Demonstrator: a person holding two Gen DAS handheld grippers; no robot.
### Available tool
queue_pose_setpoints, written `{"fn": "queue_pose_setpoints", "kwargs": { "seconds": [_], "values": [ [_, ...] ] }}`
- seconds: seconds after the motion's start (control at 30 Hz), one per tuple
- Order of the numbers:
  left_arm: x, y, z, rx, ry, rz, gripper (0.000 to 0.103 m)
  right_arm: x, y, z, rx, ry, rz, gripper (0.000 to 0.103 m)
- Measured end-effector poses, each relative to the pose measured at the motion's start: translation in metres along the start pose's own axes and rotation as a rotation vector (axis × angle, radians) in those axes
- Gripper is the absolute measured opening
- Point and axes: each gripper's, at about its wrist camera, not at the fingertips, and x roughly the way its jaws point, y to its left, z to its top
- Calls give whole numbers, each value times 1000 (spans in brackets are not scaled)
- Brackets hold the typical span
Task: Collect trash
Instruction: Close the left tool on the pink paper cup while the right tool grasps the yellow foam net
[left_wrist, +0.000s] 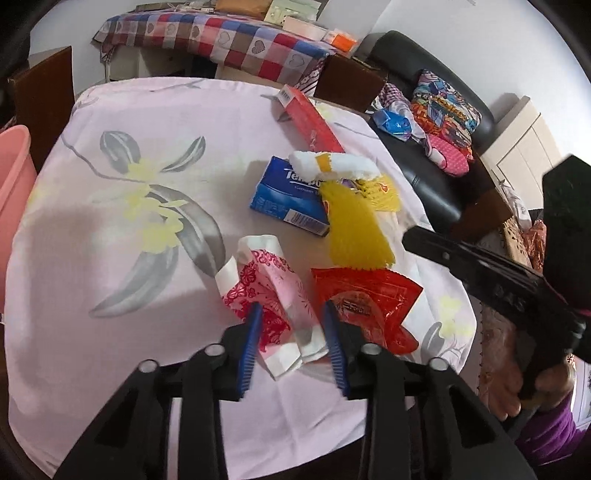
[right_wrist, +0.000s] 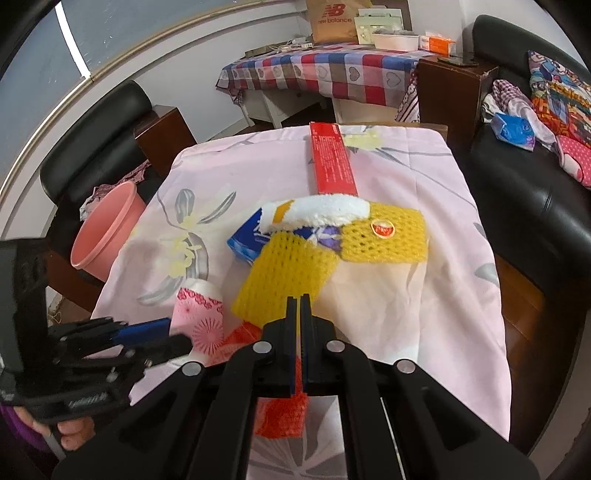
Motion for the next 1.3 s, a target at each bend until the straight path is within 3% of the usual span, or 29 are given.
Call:
{"fn": "queue_pose_setpoints", "kwargs": {
  "seconds": [0.07,0.33,0.37,0.4,0.47,0.63,0.73,0.87,1.07,1.3],
  "values": [
    [4,0,1,-4,4,-4,14,2,-2,-3,0,10,1,2],
    [-10,0,1,14,-52,-13,5,12,-2,0,37,43,50,3],
    [-12,2,1,12,-58,-13,5,14,-1,1,41,46,55,13],
    [-14,3,1,9,-63,-15,5,15,-1,2,44,44,59,33],
    [-18,7,1,-2,-75,-19,5,15,1,3,50,32,57,45],
    [-24,13,3,-17,-93,-21,5,28,-1,6,60,64,22,45],
    [-26,16,3,-22,-95,-25,5,40,-3,5,90,102,39,45],
    [-28,18,2,-24,-99,-24,5,43,-1,6,99,90,54,45],
    [-28,22,0,-37,-104,-22,5,38,2,5,78,59,50,11],
    [-34,23,0,-38,-123,-23,5,20,17,12,26,5,36,10]
  ]
}}
